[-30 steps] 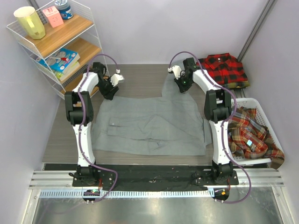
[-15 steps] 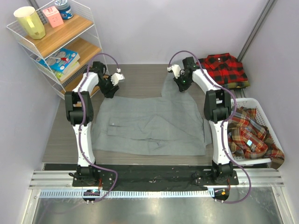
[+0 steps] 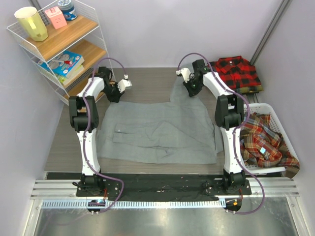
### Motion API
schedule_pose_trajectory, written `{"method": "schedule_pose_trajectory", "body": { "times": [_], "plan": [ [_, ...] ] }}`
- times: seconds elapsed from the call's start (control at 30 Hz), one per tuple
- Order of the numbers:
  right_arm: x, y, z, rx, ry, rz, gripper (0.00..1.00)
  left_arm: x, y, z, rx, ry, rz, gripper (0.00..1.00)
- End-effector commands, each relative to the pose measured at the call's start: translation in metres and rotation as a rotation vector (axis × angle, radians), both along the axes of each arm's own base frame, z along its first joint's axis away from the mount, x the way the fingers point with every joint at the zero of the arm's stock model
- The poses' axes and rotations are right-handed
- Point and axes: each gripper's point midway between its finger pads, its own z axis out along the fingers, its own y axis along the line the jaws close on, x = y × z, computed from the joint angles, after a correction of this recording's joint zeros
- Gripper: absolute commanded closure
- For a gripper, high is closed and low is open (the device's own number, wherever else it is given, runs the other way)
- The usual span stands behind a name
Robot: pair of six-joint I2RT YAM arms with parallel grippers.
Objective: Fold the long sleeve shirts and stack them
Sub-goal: Fold the shirt
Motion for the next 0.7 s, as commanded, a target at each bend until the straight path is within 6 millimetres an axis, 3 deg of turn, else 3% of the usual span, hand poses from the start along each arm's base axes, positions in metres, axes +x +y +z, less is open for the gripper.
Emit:
{"method": "schedule_pose_trajectory", "body": {
  "times": [0.0, 0.17, 0.27, 0.6, 0.67],
  "plan": [
    [0.003, 0.012, 0.077, 0.058, -0.124, 0.011, 0.99, 0.004, -0.012, 0.040, -0.058, -0.090, -0.014, 0.98],
    [-0.007, 0.012, 0.099, 0.072, -0.135, 0.013, 0.99, 0.003, -0.013, 0.069, -0.072, -0.137, 0.015, 1.00],
    [-0.015, 0.010, 0.108, 0.073, -0.137, 0.015, 0.99, -0.002, -0.013, 0.075, -0.078, -0.162, 0.004, 1.00],
    [-0.064, 0.006, 0.123, 0.081, -0.089, 0.033, 0.99, -0.058, -0.009, 0.091, -0.033, -0.189, -0.115, 1.00],
    [-0.075, 0.007, 0.134, 0.090, -0.100, 0.041, 0.99, -0.069, -0.008, 0.096, -0.028, -0.209, -0.133, 1.00]
  ]
}}
